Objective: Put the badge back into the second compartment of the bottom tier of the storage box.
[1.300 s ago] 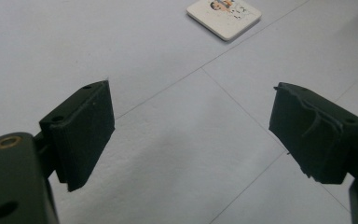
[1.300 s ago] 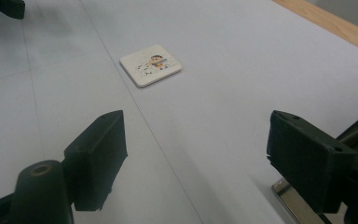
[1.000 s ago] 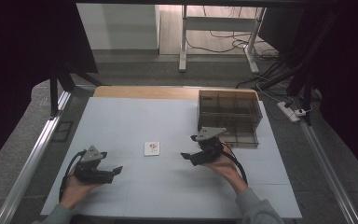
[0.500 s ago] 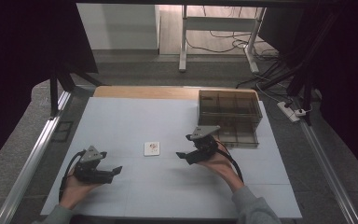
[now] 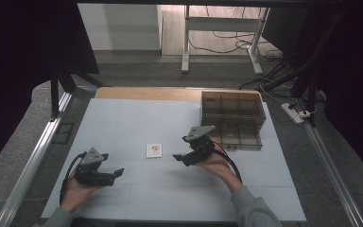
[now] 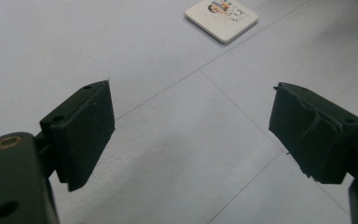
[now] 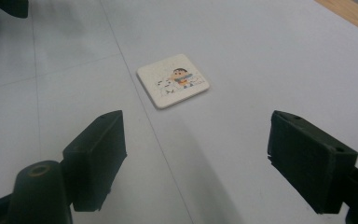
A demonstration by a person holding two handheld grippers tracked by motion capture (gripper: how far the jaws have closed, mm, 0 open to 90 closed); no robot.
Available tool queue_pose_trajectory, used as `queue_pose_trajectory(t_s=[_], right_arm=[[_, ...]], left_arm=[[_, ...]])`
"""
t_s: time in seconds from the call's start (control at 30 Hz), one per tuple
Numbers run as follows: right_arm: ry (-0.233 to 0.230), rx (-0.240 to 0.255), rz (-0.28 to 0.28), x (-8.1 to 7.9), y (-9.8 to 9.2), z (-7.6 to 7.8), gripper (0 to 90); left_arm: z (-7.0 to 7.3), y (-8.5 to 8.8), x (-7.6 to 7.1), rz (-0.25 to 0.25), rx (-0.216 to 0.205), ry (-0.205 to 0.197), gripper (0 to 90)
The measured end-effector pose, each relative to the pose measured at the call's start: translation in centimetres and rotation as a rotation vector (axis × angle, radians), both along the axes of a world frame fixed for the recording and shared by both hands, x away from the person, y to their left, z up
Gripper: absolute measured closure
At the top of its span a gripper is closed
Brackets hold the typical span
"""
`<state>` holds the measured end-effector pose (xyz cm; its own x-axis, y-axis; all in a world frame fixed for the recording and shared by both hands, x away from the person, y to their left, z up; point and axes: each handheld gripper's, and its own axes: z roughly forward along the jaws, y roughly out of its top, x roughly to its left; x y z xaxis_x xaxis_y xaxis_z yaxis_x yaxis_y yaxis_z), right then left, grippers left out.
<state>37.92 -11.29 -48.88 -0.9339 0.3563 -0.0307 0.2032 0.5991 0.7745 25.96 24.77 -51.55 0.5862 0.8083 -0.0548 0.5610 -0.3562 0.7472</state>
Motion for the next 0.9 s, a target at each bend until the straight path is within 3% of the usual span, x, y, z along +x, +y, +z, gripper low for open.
queue_pose_trajectory(t_s=[0.9], right_arm=[[0.025,-0.034,0.071,1.0,3.9,-0.8,19.1]], left_arm=[[0.2,-0.1,0.0,0.003,-0.006,0.000,14.1]])
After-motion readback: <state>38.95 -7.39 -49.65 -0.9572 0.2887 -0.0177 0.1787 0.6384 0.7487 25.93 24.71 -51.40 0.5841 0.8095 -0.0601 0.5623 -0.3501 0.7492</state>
